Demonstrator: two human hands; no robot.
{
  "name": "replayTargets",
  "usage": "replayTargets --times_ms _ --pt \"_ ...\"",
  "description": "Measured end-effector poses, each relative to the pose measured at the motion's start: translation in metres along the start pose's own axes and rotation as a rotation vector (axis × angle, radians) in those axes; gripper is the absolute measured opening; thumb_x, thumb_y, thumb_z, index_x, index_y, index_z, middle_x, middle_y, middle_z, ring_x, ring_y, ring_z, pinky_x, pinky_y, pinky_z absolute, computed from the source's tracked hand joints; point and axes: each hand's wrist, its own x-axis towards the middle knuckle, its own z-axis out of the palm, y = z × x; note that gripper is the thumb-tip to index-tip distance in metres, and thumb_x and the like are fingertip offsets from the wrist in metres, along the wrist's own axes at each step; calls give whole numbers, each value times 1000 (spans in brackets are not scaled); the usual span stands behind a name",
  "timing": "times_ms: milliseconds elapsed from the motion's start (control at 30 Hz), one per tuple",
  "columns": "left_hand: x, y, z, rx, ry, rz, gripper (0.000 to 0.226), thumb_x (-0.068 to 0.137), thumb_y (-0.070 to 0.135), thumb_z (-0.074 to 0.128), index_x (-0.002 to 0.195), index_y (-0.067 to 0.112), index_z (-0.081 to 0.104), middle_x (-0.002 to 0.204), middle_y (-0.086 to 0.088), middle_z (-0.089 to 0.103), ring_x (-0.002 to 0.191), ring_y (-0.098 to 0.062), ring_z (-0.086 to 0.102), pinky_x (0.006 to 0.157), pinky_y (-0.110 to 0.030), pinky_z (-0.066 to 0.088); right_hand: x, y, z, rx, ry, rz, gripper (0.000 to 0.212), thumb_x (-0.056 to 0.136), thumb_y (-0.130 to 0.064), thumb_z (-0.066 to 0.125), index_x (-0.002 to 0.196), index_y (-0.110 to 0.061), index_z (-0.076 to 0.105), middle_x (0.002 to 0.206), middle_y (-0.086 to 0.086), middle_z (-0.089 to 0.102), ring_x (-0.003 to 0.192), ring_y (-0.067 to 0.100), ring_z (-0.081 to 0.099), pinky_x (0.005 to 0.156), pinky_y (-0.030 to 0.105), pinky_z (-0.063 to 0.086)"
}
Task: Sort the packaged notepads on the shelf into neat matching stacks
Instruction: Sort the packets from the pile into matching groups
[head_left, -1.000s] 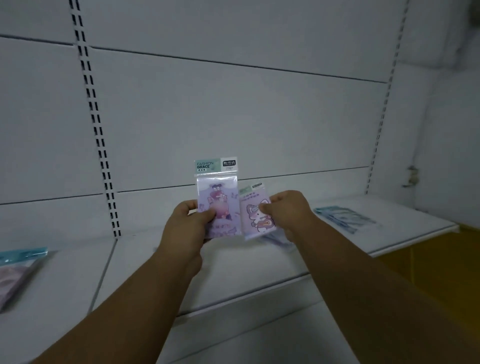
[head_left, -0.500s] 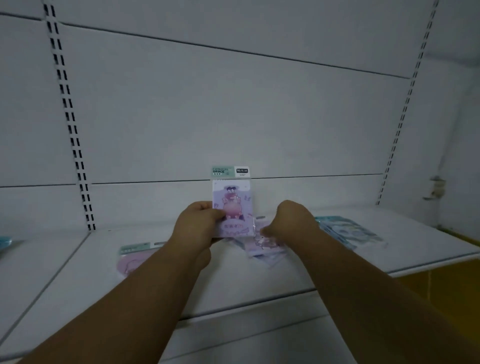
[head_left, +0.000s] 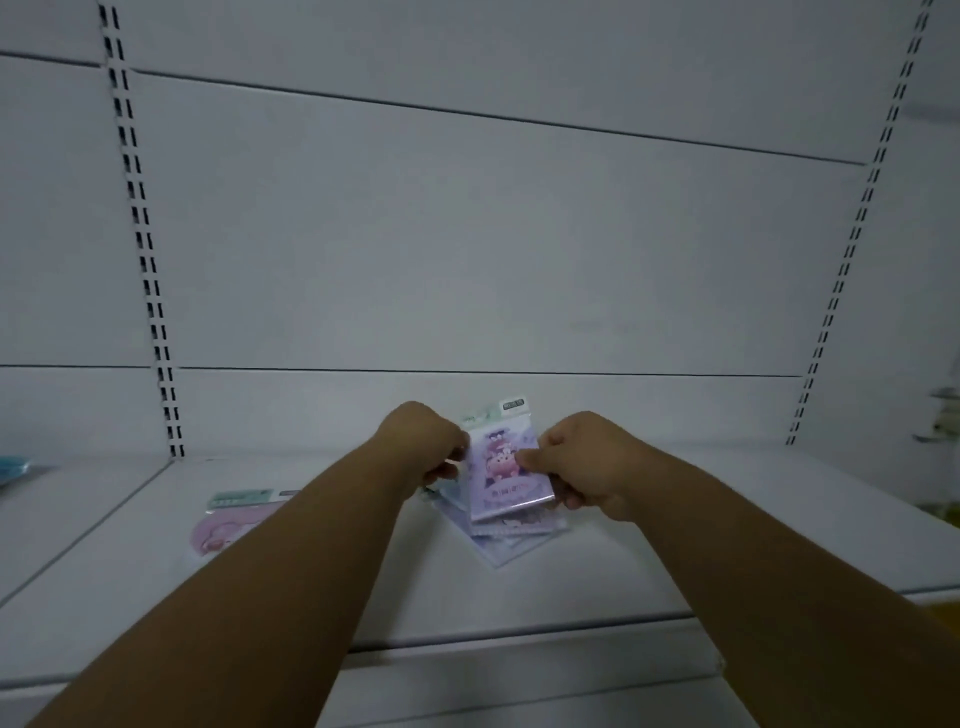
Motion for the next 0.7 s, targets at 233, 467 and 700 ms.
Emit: replayTargets --times_ms 233,467,700 --pt "13 -16 11 429 70 36 26 79 29 76 84 5 70 71 -6 71 54 -17 66 50 -21 51 12 6 15 -723 207 -127 35 80 -46 71 76 -15 55 69 -1 55 63 14 54 59 25 42" --pt "-9 -32 -40 645 269 226 30 85 41 65 96 14 67 89 -3 69 83 -19 65 72 -29 51 0 -50 54 -556 336 -513 46 90 -40 59 131 -18 51 125 6 55 108 23 58 90 34 49" --pt "-55 -100 -182 746 436 164 22 88 42 60 95 22 64 90 3 67 83 -13 61 79 -30 53 -30 -161 165 -515 272 -754 44 90 -40 59 128 -21 51 122 3 54 110 22 54 90 35 49"
